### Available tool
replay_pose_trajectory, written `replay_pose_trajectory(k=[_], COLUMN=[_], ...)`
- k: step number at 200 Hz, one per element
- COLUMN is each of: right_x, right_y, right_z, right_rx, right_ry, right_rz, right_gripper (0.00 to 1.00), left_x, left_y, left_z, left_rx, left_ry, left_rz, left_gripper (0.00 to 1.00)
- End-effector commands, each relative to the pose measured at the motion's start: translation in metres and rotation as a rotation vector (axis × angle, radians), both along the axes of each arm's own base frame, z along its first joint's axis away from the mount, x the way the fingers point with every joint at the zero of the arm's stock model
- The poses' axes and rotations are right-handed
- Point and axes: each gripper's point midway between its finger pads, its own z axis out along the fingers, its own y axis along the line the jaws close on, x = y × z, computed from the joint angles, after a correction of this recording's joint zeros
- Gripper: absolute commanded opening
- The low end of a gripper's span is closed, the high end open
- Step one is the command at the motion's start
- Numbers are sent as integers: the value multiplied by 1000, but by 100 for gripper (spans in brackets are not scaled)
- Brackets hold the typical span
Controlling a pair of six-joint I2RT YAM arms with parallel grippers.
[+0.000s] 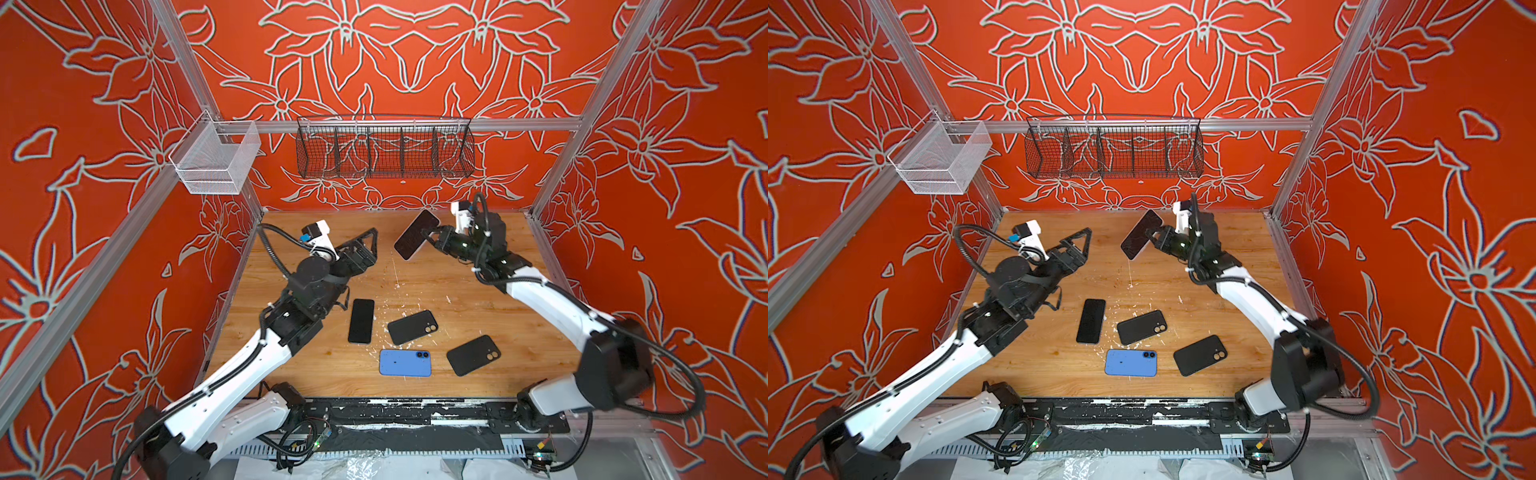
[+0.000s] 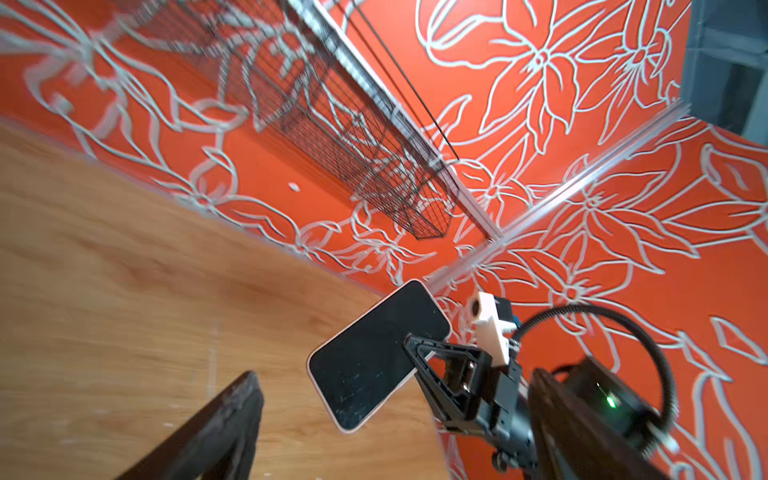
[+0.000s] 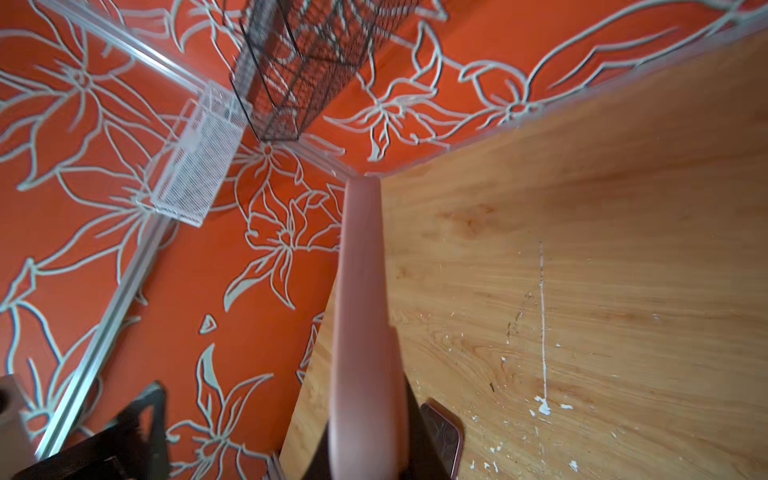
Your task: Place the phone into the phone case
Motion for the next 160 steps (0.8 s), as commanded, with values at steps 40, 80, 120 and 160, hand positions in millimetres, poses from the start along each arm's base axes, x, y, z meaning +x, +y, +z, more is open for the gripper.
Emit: replay_pose_trajectory(k=[40,80,120,160], right_x=[22,35,49,56], right_y=[141,190,213,213], right_z=[-68,-118,-156,-178], right_rx=[29,3,29,0], right_ry=[222,307,358,382], right_rz=[485,563,577,568], right_gripper=[0,0,0,0], left_x=[-38,-47,-45,-41], left_y=[22,24,25,26], left_z=[-65,-74,-78,-83], left_rx=[447,489,510,510], left_ry=[148,149,148,158], left_rz=[-61,-94,-96,-93], left_gripper=[97,97,97,97])
